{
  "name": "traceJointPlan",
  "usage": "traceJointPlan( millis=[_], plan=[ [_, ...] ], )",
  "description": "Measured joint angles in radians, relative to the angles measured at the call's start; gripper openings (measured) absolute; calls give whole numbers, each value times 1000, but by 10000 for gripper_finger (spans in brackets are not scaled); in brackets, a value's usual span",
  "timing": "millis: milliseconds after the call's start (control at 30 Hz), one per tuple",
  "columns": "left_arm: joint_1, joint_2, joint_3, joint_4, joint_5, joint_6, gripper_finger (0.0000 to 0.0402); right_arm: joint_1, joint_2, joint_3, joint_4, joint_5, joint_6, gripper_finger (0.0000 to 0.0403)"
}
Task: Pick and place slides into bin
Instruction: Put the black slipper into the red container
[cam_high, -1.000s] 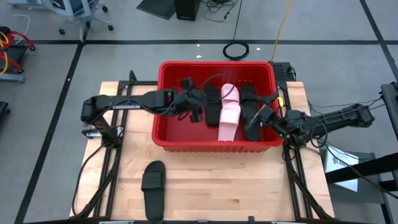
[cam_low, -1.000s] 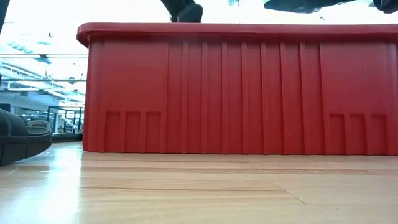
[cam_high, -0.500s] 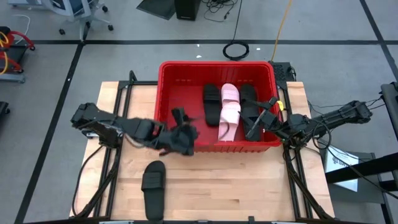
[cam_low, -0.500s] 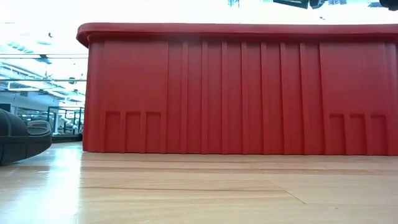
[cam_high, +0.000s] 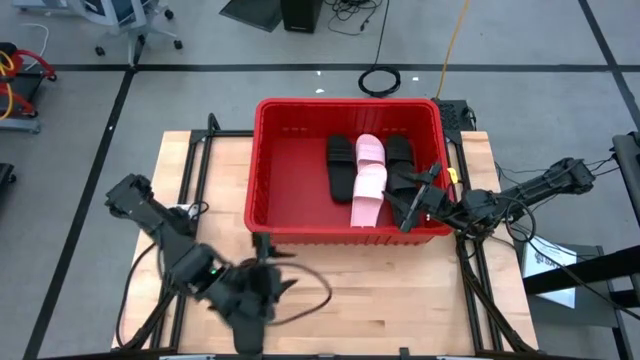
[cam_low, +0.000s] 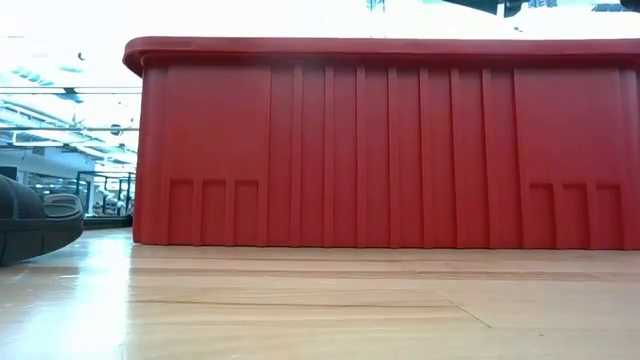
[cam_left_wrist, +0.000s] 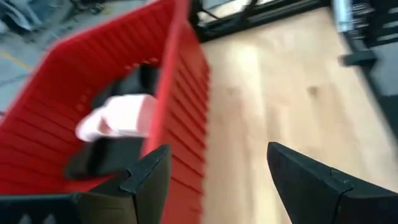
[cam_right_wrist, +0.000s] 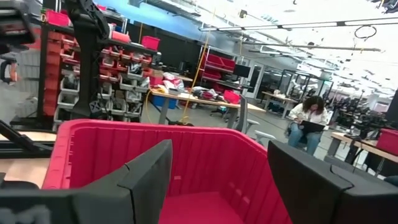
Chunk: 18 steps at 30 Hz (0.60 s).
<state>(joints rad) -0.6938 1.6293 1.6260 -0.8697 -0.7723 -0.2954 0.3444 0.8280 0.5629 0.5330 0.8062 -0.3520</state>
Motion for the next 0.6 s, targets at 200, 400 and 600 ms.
traceJointPlan(
  millis=[200,400,600],
  plan=[
    [-144,4,0,-88,24,-224,262,1,5,0,-2,0,4,254],
    [-243,33,-13,-109,91,-365,262,1,17,0,-1,1,4,254],
    [-288,114,-33,-117,210,-448,262,1,24,0,1,2,13,254]
  ],
)
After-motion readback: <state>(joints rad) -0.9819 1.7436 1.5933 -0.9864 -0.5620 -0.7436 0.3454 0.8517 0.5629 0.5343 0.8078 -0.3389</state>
